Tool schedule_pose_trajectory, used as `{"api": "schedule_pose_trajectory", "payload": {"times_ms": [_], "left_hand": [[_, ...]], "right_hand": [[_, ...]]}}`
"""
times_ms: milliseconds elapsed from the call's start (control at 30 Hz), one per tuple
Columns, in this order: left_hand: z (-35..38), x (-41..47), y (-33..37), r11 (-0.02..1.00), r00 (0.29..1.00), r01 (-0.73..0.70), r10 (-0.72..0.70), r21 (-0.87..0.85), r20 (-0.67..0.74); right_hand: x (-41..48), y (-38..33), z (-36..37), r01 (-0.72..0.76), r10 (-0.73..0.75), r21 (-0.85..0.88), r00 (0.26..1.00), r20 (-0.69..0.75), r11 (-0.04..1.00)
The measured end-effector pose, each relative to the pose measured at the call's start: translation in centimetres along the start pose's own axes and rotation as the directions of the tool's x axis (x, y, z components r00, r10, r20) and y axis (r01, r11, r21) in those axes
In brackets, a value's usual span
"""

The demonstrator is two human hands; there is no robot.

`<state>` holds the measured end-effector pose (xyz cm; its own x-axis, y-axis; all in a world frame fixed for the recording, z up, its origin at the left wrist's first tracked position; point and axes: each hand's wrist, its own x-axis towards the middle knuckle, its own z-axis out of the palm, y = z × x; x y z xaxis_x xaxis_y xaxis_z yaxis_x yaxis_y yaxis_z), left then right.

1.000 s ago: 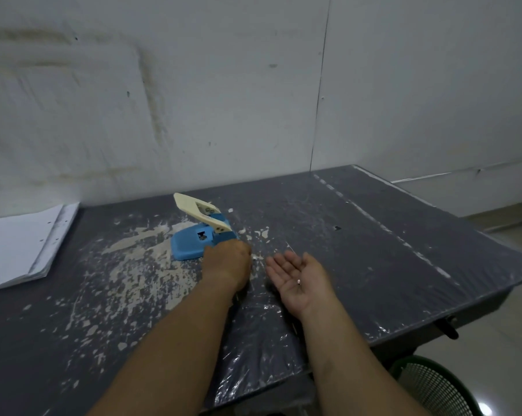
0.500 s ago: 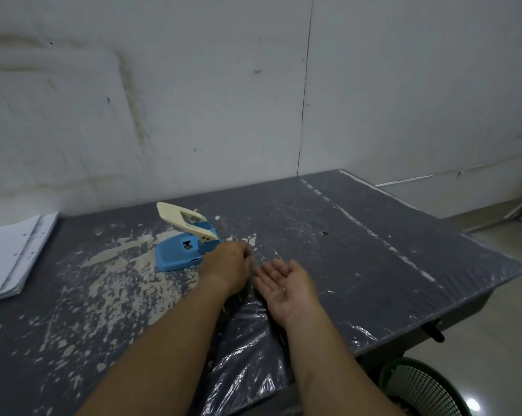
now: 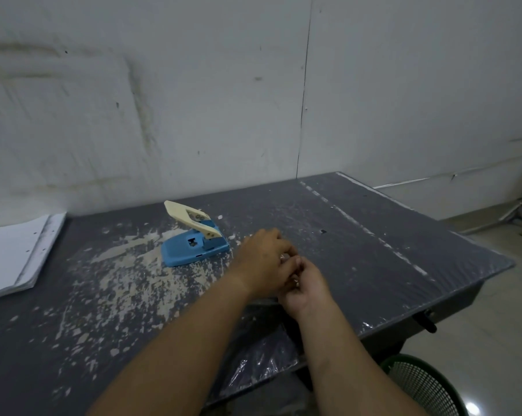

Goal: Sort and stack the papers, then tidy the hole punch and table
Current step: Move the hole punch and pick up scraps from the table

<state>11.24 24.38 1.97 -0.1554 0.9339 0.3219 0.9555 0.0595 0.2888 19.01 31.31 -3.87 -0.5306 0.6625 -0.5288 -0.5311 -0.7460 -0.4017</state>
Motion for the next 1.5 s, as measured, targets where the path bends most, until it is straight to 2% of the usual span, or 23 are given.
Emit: {"api": "schedule_pose_trajectory", "payload": {"times_ms": [133,200,300,467,567,667,733,867,967,1100,1200,1300,1500], "left_hand": [[1.4,-0.1,0.4,1.000,1.000,-0.020,0.020,0.024,0.023],[2.3,-0.1,0.9,1.000,0.999,-0.013,0.014,-0.005,0.051],[4.1,0.1,1.5,1.000,0.998,-0.016,0.017,-0.025,0.061],[7.5,1.2,3.6,0.995,0.979,-0.093,0.084,0.041,0.188],[9.3,1.9,5.5,0.988,0.952,-0.151,0.139,0.021,0.273],[10.5,2.5,7.3,0.986,0.915,-0.163,0.136,0.039,0.379],[11.1,2.7,8.3,0.981,0.890,-0.172,0.118,0.084,0.441],[12.1,3.7,9.8,0.975,0.875,-0.192,0.118,0.113,0.469],[12.7,4.3,10.9,0.967,0.858,-0.238,0.167,0.089,0.487],[13.0,4.4,11.8,0.958,0.854,-0.274,0.201,0.086,0.480],[13.1,4.3,11.7,0.950,0.857,-0.288,0.200,0.121,0.475],[13.4,4.5,11.7,0.941,0.858,-0.304,0.201,0.151,0.473],[13.5,4.7,11.7,0.939,0.863,-0.303,0.198,0.163,0.466]], "right_hand": [[0.3,-1.1,-0.6,-0.008,0.009,0.036,1.000,-0.003,0.999],[-1.0,-2.4,-0.8,0.000,0.000,-0.016,1.000,-0.012,1.000],[-2.1,-5.1,-1.9,0.113,-0.136,-0.166,0.982,-0.132,0.980],[-3.2,-11.3,-5.8,0.265,-0.311,-0.218,0.926,-0.213,0.939],[-4.3,-15.5,-9.1,0.383,-0.445,-0.249,0.849,-0.285,0.890],[-5.6,-18.7,-13.1,0.462,-0.558,-0.315,0.709,-0.430,0.829],[-5.4,-19.8,-16.4,0.456,-0.583,-0.364,0.626,-0.518,0.812],[-2.7,-20.3,-22.5,0.361,-0.541,-0.404,0.559,-0.628,0.841],[-0.6,-19.8,-25.6,0.210,-0.547,-0.524,0.531,-0.647,0.825],[1.2,-19.9,-28.1,-0.022,-0.590,-0.701,0.522,-0.617,0.713],[2.4,-20.7,-29.3,-0.168,-0.646,-0.810,0.522,-0.556,0.562],[3.7,-21.8,-30.1,-0.281,-0.681,-0.831,0.478,-0.555,0.480],[6.2,-22.4,-31.9,-0.417,-0.694,-0.851,0.507,-0.510,0.321]]}}
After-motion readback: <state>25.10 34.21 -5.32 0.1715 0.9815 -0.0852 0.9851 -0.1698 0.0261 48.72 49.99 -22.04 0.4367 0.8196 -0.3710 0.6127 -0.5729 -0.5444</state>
